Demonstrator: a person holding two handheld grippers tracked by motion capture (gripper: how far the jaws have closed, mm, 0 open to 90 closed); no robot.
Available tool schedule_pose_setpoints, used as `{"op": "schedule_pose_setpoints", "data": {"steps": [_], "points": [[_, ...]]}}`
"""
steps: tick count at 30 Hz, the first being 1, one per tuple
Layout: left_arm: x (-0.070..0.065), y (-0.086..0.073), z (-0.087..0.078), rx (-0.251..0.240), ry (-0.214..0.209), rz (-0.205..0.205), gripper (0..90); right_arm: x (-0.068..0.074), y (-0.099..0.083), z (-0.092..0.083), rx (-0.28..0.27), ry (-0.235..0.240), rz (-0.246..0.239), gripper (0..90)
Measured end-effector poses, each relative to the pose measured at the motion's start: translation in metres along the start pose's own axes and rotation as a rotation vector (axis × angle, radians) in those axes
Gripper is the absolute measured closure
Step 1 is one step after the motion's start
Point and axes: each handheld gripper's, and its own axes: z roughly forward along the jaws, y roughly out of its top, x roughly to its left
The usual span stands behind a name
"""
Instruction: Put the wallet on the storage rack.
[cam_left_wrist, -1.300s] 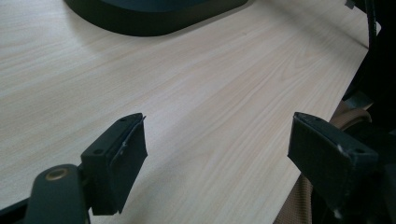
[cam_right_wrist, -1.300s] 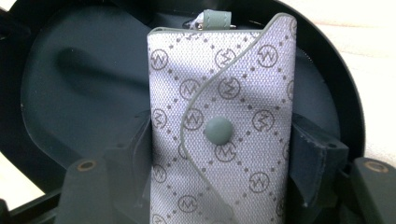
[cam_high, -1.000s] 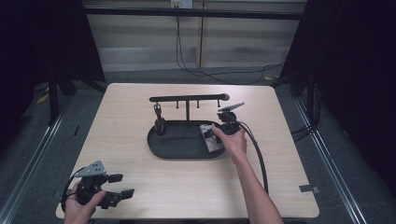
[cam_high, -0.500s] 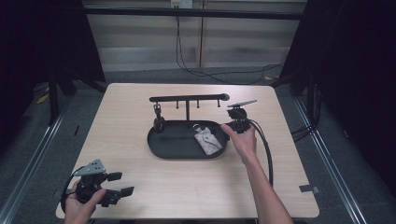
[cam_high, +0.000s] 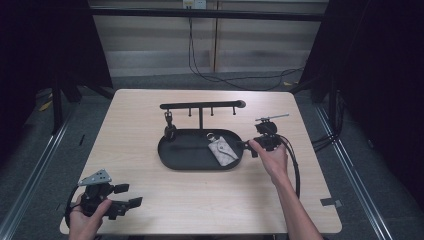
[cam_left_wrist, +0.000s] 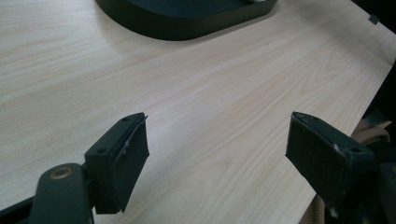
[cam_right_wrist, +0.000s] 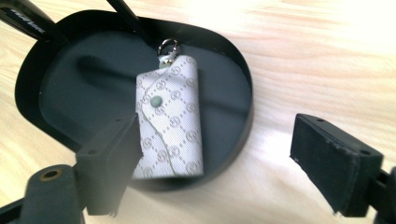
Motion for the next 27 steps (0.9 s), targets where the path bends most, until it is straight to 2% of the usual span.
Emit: {"op": "schedule_pose_setpoints", "data": {"steps": [2, 5, 9, 16, 18, 21, 24, 27], "points": [[0.001, 0.000, 0.000, -0.003, -0.002, -0.010, 20.7, -0.002, -0.003, -0.007, -0.006, -0.014, 0.004, 14.5], [0.002, -0.002, -0.001, -0.002, -0.009, -0.028, 20.7, -0.002, -0.010, -0.015, -0.004, -0.028, -0.017, 14.5], [0.002, -0.002, -0.002, -0.008, -0.018, -0.040, 20.7, -0.005, -0.023, -0.024, -0.012, -0.021, -0.022, 14.5], [-0.002, -0.003, -0.002, -0.003, -0.013, -0.019, 20.6, -0.008, -0.046, -0.040, -0.061, -0.015, -0.020, 16.6], [-0.002, -0.003, -0.002, -0.006, -0.023, -0.023, 20.3, -0.010, -0.055, -0.044, -0.080, -0.006, -0.003, 17.5], [-0.002, -0.003, -0.001, -0.005, -0.022, -0.028, 20.3, -0.012, -0.067, -0.049, -0.094, -0.037, -0.004, 17.6], [-0.003, -0.004, -0.001, -0.002, -0.023, -0.031, 20.3, -0.014, -0.075, -0.055, -0.105, -0.041, 0.001, 17.7], [-0.003, -0.004, -0.001, 0.001, -0.015, -0.021, 20.3, -0.011, -0.083, -0.063, -0.117, -0.052, -0.020, 17.7]]}}
